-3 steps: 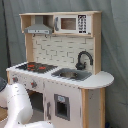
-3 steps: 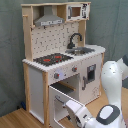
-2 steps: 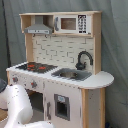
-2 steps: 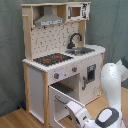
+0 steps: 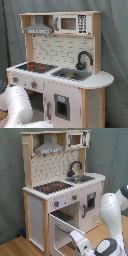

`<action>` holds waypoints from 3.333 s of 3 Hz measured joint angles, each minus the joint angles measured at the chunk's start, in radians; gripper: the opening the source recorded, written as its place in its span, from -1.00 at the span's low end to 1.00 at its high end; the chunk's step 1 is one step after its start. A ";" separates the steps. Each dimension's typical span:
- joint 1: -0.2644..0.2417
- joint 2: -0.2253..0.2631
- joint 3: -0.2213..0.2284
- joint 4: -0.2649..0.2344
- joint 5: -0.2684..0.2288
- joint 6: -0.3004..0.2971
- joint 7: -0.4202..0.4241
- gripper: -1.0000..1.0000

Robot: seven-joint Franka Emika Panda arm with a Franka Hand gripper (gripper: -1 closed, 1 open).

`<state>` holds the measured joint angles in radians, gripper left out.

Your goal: Play with the kitchen

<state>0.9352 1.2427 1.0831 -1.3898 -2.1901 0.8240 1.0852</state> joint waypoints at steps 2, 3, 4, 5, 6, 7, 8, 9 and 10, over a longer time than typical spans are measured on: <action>-0.004 0.027 0.000 0.000 0.138 -0.051 0.140 1.00; -0.004 0.037 0.000 0.000 0.187 -0.087 0.219 1.00; -0.005 0.050 0.000 -0.003 0.207 -0.119 0.314 1.00; -0.008 0.056 -0.002 -0.017 0.207 -0.144 0.412 1.00; -0.014 0.056 -0.005 -0.040 0.207 -0.157 0.514 1.00; -0.045 0.055 -0.005 -0.092 0.207 -0.165 0.601 1.00; -0.091 0.054 0.001 -0.158 0.207 -0.180 0.676 1.00; -0.139 0.053 0.018 -0.219 0.207 -0.208 0.732 1.00; -0.192 0.053 0.046 -0.284 0.207 -0.253 0.782 1.00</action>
<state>0.7431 1.2956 1.1290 -1.6739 -1.9832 0.5711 1.8669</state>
